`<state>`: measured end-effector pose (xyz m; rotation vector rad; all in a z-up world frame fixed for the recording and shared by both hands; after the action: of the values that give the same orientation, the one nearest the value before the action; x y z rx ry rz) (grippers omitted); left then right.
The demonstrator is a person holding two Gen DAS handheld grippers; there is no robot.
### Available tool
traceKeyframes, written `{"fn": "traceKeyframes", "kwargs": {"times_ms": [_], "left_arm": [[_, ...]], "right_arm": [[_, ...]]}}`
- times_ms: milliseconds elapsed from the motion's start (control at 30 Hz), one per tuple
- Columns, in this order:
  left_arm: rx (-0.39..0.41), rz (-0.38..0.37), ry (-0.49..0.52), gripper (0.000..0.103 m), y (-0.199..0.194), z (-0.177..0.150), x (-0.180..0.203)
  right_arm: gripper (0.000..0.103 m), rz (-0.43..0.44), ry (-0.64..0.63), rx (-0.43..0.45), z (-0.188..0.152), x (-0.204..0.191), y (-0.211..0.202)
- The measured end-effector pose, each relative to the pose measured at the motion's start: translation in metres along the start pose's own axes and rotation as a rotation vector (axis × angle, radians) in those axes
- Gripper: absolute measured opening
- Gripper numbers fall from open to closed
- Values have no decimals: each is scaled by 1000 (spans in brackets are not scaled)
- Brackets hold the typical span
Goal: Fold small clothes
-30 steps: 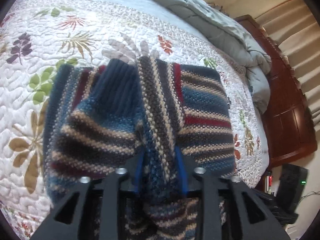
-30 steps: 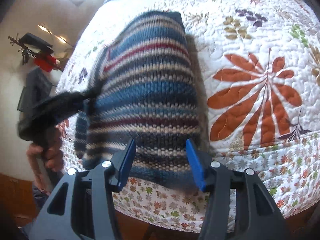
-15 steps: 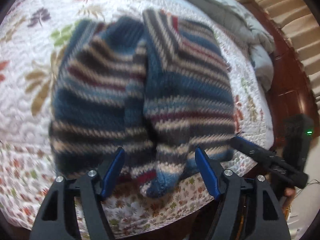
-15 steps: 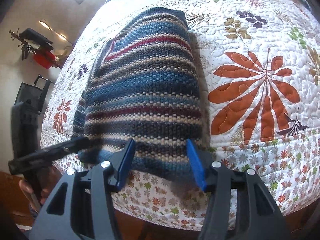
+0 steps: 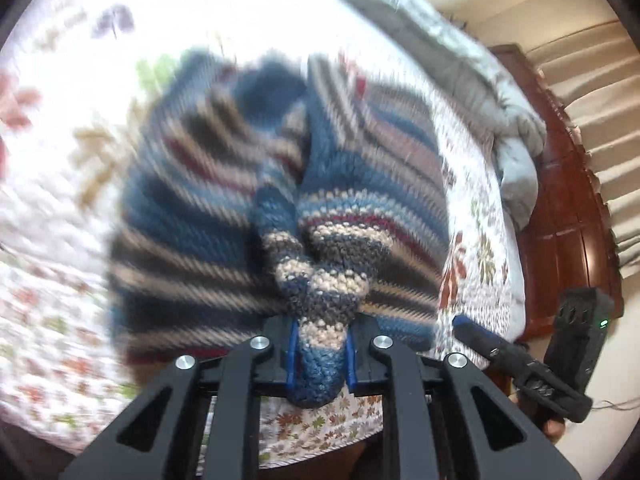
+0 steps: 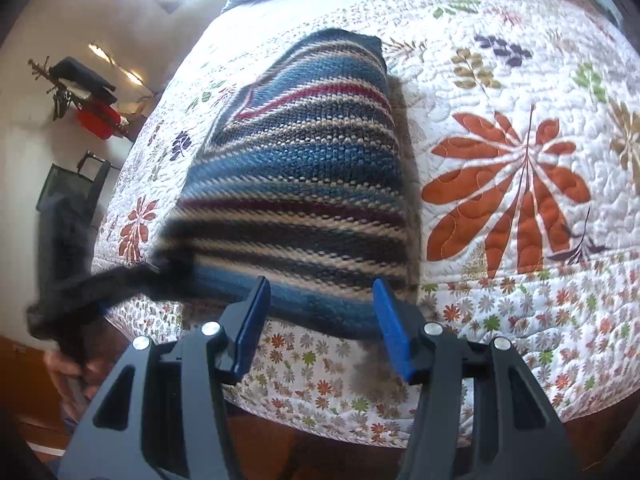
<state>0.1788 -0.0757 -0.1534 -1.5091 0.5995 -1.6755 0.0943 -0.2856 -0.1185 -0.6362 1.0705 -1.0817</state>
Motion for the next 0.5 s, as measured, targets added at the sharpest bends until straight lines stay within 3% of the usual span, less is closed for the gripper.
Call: {"fn": "traceKeyframes", "kwargs": {"times_ms": [167,300,433,500], "left_arm": [[90,92,46,17,-27,20,-10],[9,162,-8,18,5,6,-49],[-30,154,-6,20,26,-5,-57],[-29,155,23,30,22,-2,-48]], "right_arm": [[55,23,-46,-11,-1,-17,7],[55,5,-39,-75,-10,-15,34],[56,-38,-34,-111,-16,-7,53],[56,-35,-31,-111,-15,-4,53]]}}
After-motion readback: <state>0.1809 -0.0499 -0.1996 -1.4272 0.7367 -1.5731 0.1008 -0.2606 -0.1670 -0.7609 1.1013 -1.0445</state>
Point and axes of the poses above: each gripper's, at about its wrist camera, not at the fingertips, and y roughly the way its jaws point, x to its right, z to its top, the point moved 7 cm from there along y, roughly the way its jaws point, and after that the axes turned 8 degrees about -y, right-handed, at the moved point
